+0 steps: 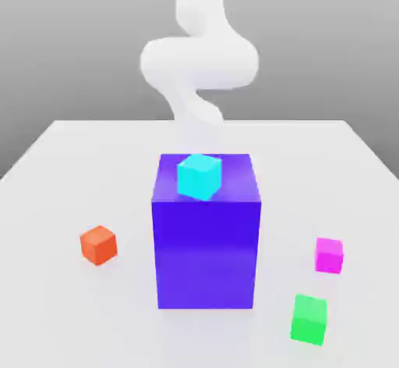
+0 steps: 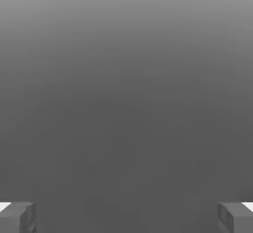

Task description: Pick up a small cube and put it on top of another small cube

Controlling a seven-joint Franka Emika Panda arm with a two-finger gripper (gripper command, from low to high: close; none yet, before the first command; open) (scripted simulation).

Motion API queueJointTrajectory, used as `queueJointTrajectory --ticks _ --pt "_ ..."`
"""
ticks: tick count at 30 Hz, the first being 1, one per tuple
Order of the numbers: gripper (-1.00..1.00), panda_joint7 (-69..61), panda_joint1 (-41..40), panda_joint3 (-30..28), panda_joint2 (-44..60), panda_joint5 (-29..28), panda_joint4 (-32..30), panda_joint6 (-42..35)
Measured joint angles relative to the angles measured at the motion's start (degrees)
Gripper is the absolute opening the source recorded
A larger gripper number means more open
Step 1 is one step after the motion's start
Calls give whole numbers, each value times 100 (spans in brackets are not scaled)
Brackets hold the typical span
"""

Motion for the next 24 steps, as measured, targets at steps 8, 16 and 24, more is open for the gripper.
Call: queueJointTrajectory --ticks 8,16,24 --pt "0 -1254 1095 463 1731 -48 -1085 1162" --pt "0 -2494 2061 1030 3424 -70 -2149 2304" --pt "0 -2582 2837 891 5098 -858 -2557 3508"
